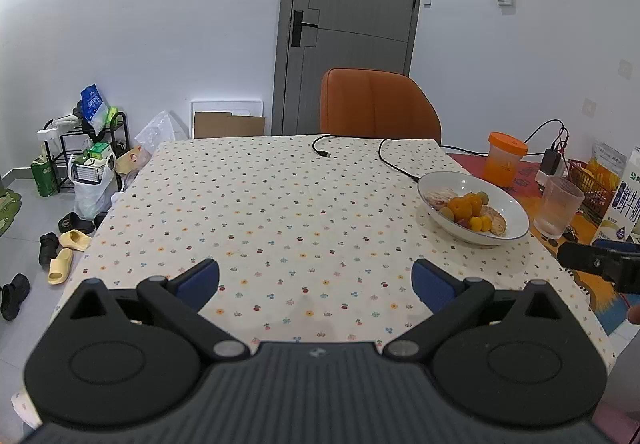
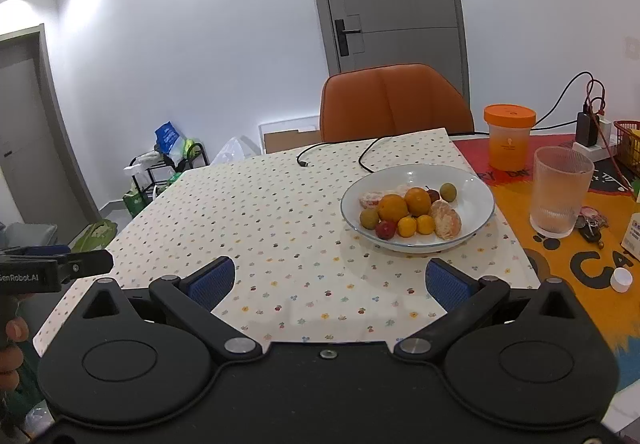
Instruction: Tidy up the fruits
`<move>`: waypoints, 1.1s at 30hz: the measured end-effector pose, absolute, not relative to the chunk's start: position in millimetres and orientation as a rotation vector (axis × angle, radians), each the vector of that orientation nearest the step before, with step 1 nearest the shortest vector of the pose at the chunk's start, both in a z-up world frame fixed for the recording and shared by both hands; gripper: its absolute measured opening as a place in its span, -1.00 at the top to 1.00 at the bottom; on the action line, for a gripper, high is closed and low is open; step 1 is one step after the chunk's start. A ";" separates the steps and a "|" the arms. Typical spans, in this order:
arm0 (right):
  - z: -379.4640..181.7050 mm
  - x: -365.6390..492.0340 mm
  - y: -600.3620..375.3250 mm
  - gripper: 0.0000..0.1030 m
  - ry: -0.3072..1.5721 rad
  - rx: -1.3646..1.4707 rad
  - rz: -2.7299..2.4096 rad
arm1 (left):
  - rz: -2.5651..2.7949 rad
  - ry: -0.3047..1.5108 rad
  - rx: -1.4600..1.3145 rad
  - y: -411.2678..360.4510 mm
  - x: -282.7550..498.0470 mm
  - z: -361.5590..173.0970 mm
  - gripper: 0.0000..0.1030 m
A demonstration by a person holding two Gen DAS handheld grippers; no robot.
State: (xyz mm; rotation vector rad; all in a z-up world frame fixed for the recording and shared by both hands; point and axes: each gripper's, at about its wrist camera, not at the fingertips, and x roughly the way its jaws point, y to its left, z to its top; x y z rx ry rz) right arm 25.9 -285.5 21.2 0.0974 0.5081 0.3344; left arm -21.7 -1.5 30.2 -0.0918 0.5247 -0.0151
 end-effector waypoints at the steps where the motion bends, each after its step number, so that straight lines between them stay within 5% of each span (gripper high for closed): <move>1: 21.2 25.4 -284.9 -1.00 0.508 0.096 0.337 | -0.015 0.525 -0.092 -1.5 -21.7 30.2 -0.97; 33: 19.1 23.8 -280.1 -1.00 0.518 0.078 0.345 | -0.021 0.535 -0.087 -3.5 -22.7 26.2 -0.97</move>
